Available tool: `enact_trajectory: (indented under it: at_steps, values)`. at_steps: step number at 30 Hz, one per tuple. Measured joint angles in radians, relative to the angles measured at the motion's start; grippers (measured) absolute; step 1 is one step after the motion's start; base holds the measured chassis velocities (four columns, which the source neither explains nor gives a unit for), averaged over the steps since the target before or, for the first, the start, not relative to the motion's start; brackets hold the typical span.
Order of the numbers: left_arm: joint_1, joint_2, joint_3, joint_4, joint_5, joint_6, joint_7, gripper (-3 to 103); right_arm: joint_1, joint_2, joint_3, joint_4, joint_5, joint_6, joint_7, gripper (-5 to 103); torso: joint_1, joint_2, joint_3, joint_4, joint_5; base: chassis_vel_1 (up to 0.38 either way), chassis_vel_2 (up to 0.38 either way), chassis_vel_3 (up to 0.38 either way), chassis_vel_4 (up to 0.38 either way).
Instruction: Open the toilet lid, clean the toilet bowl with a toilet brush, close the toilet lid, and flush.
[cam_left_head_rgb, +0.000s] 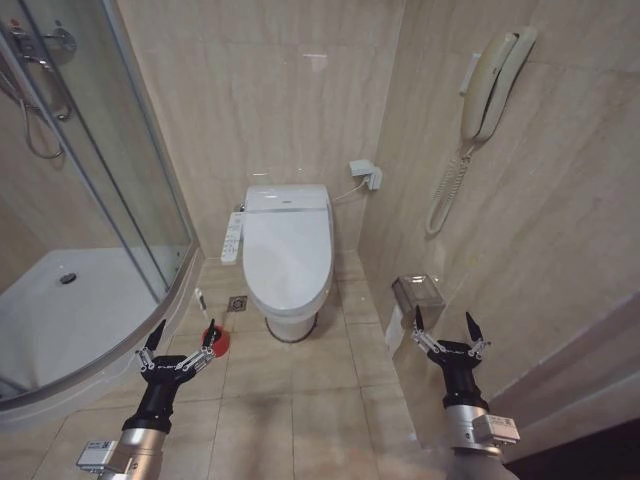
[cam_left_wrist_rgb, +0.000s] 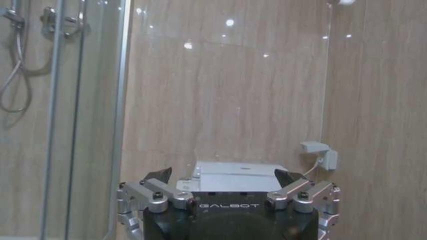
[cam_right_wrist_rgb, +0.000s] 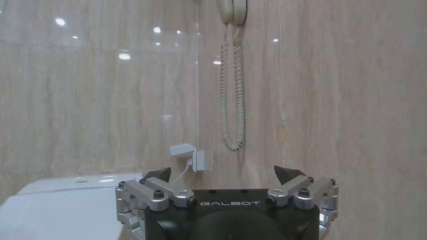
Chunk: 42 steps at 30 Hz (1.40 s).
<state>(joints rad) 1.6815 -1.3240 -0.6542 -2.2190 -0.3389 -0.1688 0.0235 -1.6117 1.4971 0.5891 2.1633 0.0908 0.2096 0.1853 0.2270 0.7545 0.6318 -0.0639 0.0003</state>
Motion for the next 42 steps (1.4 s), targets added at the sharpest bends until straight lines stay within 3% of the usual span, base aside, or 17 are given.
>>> enact_trajectory:
  at_steps: [42]
  values:
    - [0.001, 0.0, 0.0, 0.0, 0.0, 0.0, 0.0, 100, -0.001, 0.0, 0.0, 0.0, 0.0, 0.0, 0.0, 100, -0.001, 0.0, -0.001, -0.0001, -0.0005, 0.047, -0.005, -0.043, 0.003]
